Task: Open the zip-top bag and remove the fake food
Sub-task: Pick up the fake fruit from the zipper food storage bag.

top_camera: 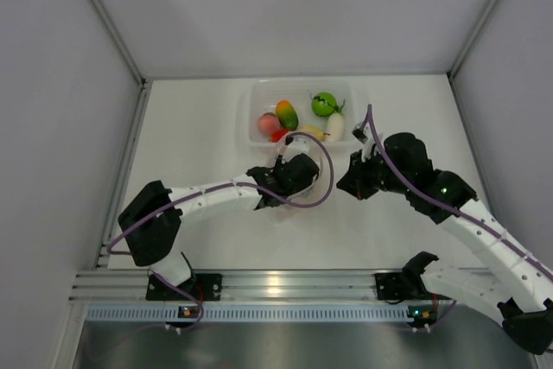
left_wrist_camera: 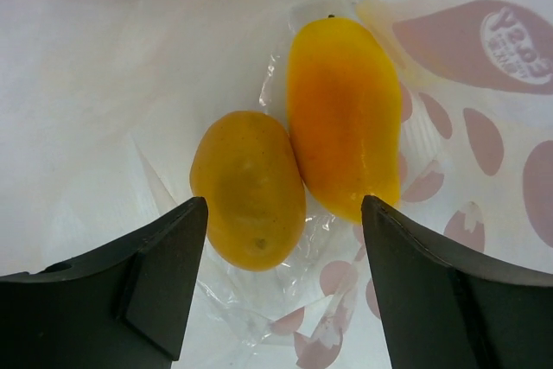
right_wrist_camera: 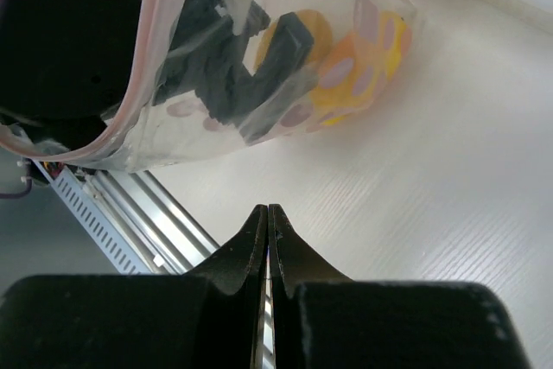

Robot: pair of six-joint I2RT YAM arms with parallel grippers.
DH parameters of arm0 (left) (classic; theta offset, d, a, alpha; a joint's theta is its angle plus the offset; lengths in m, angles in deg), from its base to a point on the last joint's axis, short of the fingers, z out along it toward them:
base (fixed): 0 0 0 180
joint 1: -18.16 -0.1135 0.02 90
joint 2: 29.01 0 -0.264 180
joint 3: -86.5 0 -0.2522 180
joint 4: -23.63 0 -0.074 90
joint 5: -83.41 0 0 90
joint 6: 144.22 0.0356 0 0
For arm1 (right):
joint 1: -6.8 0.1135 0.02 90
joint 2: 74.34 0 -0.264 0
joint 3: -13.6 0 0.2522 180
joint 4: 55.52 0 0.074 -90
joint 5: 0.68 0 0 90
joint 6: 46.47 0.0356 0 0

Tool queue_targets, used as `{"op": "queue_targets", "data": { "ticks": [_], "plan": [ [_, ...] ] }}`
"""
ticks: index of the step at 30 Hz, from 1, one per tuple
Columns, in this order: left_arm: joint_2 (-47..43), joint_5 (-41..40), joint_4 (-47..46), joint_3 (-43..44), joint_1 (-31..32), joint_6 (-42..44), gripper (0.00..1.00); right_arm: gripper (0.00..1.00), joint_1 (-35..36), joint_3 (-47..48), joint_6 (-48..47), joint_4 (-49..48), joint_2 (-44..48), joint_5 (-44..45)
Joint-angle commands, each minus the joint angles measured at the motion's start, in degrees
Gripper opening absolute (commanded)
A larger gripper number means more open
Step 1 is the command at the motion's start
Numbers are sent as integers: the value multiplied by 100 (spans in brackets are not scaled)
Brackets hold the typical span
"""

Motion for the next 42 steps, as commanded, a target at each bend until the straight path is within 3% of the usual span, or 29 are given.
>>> {"op": "queue_targets", "data": {
  "ticks": [1,8,14,15,21,34,42],
  "plan": [
    [245,10,-26,210,-69,22,77,0,-26,128,-46,-5,104,197],
    [289,292,-35,114,-17,-75,72,0,-26,-180,322,-635,199,382],
    [377,266,-26,219,-8,-110,68,0,-26,-198,1052,-1340,622,-153],
    [412,275,-26,228,-16,-127,67,8,-26,-154,1105,-1384,648,-171],
    [518,468,-281,245,62,-206,62,18,-26,66,1316,-1315,658,320],
    [632,503,-404,351,194,-251,57,21,-26,242,1378,-1516,271,224],
    [667,486,-404,412,238,-251,57,25,-26,303,1167,-1148,-98,646]
  ]
}}
